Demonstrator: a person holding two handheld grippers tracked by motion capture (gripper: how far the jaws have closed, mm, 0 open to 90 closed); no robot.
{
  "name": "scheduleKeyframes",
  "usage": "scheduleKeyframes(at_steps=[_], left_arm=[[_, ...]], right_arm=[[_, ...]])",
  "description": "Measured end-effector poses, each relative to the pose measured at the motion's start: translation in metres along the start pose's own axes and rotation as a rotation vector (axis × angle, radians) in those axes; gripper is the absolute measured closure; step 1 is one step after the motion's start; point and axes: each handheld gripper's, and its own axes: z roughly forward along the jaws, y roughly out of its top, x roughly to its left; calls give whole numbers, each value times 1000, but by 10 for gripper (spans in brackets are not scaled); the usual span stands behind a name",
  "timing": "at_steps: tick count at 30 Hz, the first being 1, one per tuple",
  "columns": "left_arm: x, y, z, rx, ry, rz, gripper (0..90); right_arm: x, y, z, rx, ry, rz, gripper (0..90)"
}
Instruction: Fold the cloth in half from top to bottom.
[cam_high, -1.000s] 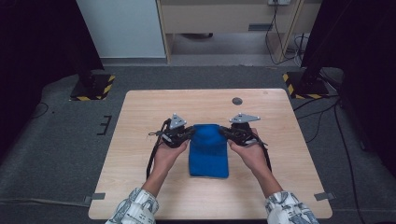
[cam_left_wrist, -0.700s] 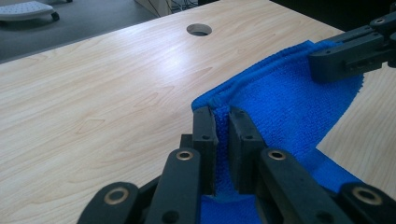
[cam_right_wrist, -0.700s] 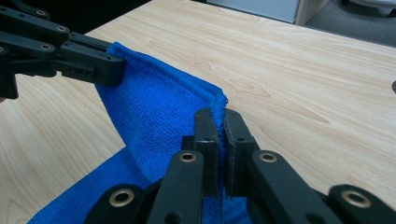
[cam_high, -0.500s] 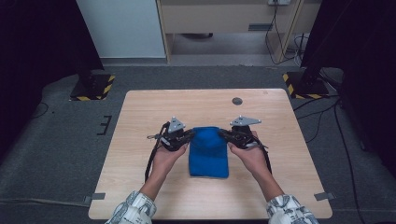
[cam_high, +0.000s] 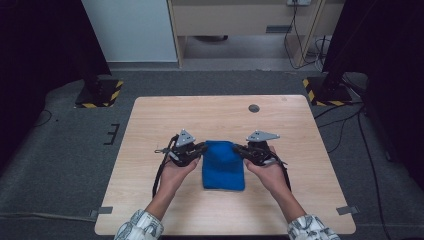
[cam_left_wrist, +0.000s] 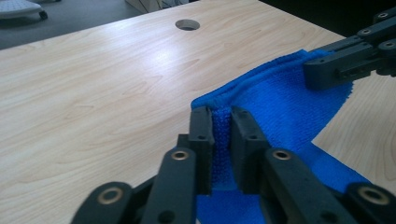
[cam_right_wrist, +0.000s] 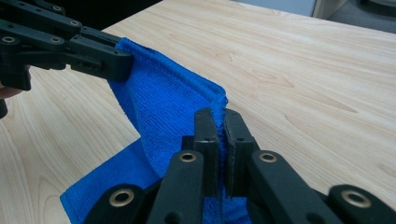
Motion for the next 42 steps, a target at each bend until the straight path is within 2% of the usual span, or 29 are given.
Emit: scheduleKeyframes(at_steps=[5, 10, 15, 19, 21, 25, 34, 42], left_arm=[[-1, -5, 0, -7, -3, -33, 548], [1, -7, -3, -31, 2, -50, 396], [12, -8, -7, -51, 17, -79, 283], [25, -12, -10, -52, 27, -122, 216], [28, -13, -12, -44, 49, -107, 195], [34, -16, -15, -44, 45, -107, 151], [48, -27, -20, -31, 72, -154, 118], [50, -33, -21, -29, 63, -155, 98]], right_arm=[[3, -2, 3, 10, 6, -2, 864], [5, -4, 5, 17, 10, -8, 864], [6, -6, 5, 21, 12, -11, 864], [8, -8, 2, 26, 14, -12, 864], [9, -10, 2, 26, 12, -14, 863], [8, -13, 0, 25, 13, -3, 862], [12, -21, -2, 26, 33, -1, 860], [11, -30, -4, 42, 46, 6, 853]])
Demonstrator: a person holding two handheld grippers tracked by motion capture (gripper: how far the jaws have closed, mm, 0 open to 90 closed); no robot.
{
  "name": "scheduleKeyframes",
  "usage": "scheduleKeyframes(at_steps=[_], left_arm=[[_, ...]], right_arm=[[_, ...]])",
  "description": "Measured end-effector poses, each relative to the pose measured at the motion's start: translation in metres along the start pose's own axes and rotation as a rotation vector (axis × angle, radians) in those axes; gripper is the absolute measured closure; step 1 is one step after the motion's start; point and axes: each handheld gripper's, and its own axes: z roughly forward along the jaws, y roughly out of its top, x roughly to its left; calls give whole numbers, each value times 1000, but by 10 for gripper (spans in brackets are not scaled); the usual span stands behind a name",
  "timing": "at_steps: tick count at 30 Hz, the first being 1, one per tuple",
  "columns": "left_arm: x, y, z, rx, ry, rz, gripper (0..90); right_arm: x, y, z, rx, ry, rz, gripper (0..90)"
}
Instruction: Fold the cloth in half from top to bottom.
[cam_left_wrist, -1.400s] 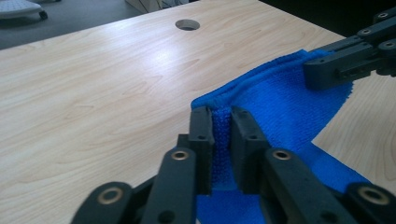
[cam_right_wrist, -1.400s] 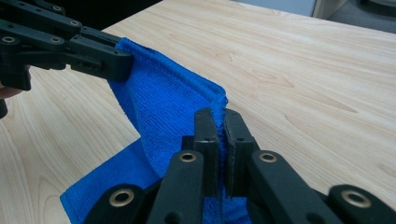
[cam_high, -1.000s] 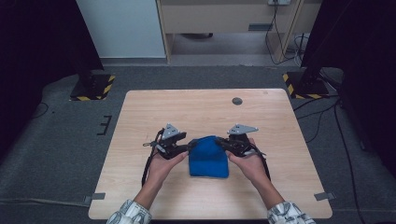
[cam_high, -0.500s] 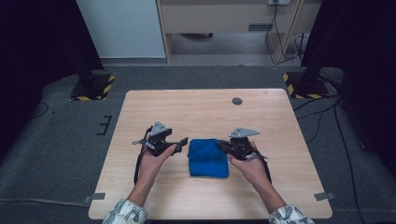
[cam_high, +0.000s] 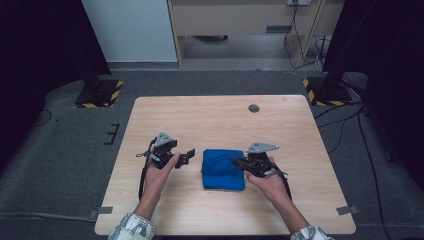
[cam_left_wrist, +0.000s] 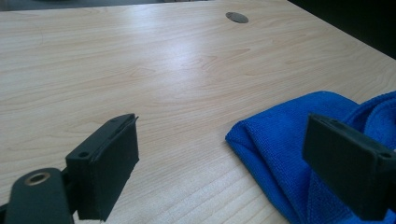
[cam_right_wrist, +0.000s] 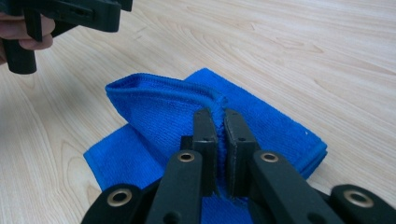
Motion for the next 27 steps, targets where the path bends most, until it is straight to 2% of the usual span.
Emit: scheduleKeyframes(at_steps=[8, 27], left_arm=[[3, -2, -1, 8, 34, 2, 91], [7, -7, 1, 25, 37, 2, 89]], right_arm=[[-1, -7, -5, 3, 11, 10, 846], [4, -14, -10, 15, 13, -11, 820]])
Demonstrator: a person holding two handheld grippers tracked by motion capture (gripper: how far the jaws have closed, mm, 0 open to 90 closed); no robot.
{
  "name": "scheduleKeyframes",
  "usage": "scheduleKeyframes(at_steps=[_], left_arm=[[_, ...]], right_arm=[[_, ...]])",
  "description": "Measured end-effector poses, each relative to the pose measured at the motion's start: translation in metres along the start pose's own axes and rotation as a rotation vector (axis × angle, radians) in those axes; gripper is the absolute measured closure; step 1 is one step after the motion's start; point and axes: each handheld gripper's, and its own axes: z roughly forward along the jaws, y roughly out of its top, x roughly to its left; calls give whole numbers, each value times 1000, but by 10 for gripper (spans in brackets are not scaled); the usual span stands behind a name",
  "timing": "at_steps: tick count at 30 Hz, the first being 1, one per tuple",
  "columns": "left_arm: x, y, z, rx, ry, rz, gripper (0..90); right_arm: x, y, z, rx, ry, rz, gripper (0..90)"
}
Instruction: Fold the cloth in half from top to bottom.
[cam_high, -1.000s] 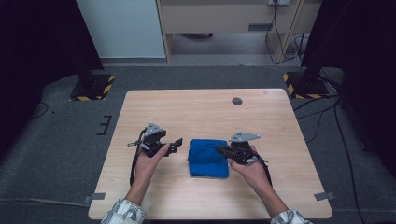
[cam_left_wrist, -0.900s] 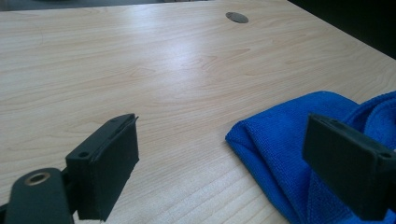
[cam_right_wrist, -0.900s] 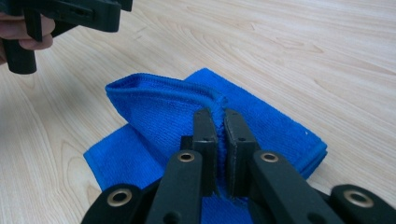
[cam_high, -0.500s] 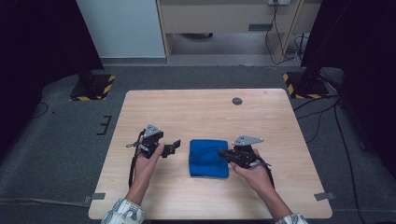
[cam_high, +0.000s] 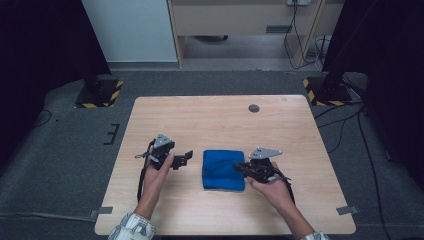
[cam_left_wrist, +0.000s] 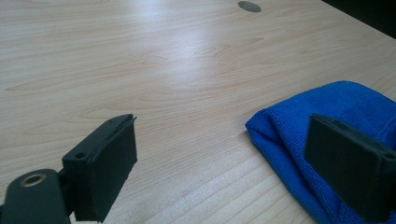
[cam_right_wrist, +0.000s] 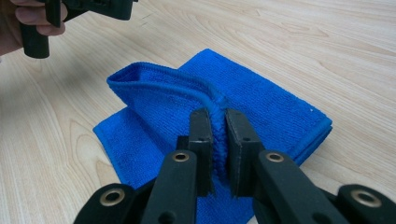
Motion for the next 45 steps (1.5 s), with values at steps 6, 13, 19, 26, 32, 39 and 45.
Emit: scheduleKeyframes(at_steps=[6, 13, 19, 26, 32, 39, 45], left_arm=[[0, -1, 0, 5, 2, 2, 89], [0, -2, 2, 15, 3, 3, 89], [0, -3, 2, 23, 4, 2, 89], [0, -3, 2, 25, 6, 1, 89], [-2, -4, 3, 33, 7, 9, 89], [-6, -4, 4, 37, 7, 19, 88], [-11, -3, 5, 40, 2, 35, 86]], right_arm=[[1, -4, -3, 8, 1, -10, 813], [4, -11, -7, 15, 4, -24, 796], [5, -14, -8, 17, 10, -23, 791], [7, -20, -10, 31, 4, -25, 725], [10, -23, -12, 39, 1, -23, 652], [14, -25, -16, 55, 3, -27, 570], [15, -23, -22, 48, 5, -26, 505]])
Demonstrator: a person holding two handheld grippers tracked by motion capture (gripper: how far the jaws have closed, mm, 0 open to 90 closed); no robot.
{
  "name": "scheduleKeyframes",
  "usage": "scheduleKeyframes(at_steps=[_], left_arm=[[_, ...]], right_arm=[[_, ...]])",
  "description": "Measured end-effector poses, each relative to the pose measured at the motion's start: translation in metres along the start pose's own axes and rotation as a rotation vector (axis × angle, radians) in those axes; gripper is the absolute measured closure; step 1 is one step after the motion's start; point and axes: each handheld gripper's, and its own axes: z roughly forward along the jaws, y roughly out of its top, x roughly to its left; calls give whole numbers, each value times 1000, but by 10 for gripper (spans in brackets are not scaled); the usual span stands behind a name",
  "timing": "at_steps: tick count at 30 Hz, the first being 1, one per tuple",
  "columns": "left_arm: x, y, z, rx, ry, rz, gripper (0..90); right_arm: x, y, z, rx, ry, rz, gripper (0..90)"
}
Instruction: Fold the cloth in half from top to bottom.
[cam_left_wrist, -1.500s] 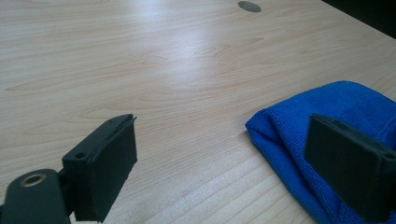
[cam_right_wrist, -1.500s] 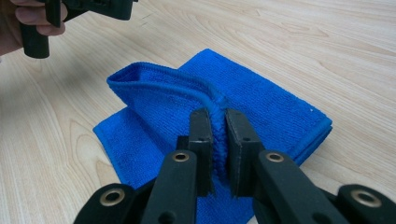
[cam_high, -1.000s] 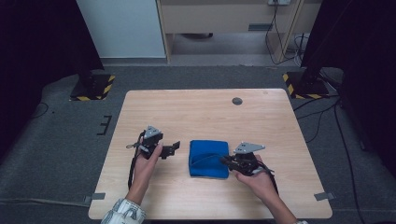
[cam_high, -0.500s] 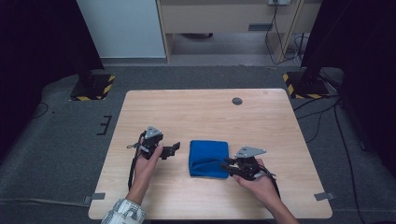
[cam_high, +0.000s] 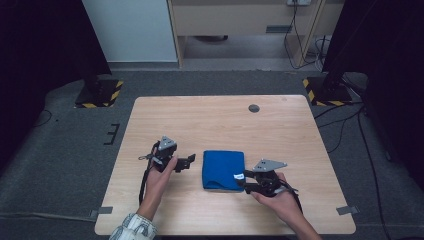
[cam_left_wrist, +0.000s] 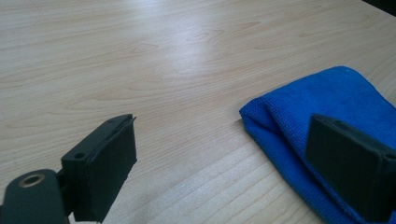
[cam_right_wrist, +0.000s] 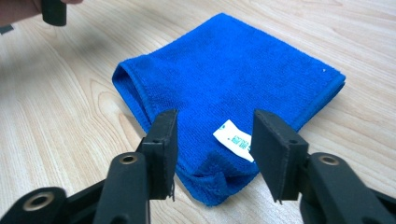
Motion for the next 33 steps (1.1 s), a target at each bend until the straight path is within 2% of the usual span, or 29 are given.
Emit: scheduleKeyframes(at_steps=[8, 17, 23, 28, 33], left_arm=[[1, 0, -1, -4, 1, -1, 84], [0, 0, -1, -1, 12, 13, 84], [1, 0, -1, 4, 21, 19, 83], [3, -2, 0, 17, 34, 20, 82], [5, -3, 0, 38, 50, 29, 82]], right_arm=[[-2, 4, 1, -19, -50, 10, 354], [-15, 15, 2, -71, -135, 38, 196], [-29, 14, 0, -77, -175, 65, 150], [-43, 6, -3, -71, -209, 95, 132], [-55, -6, -7, -36, -228, 112, 116]])
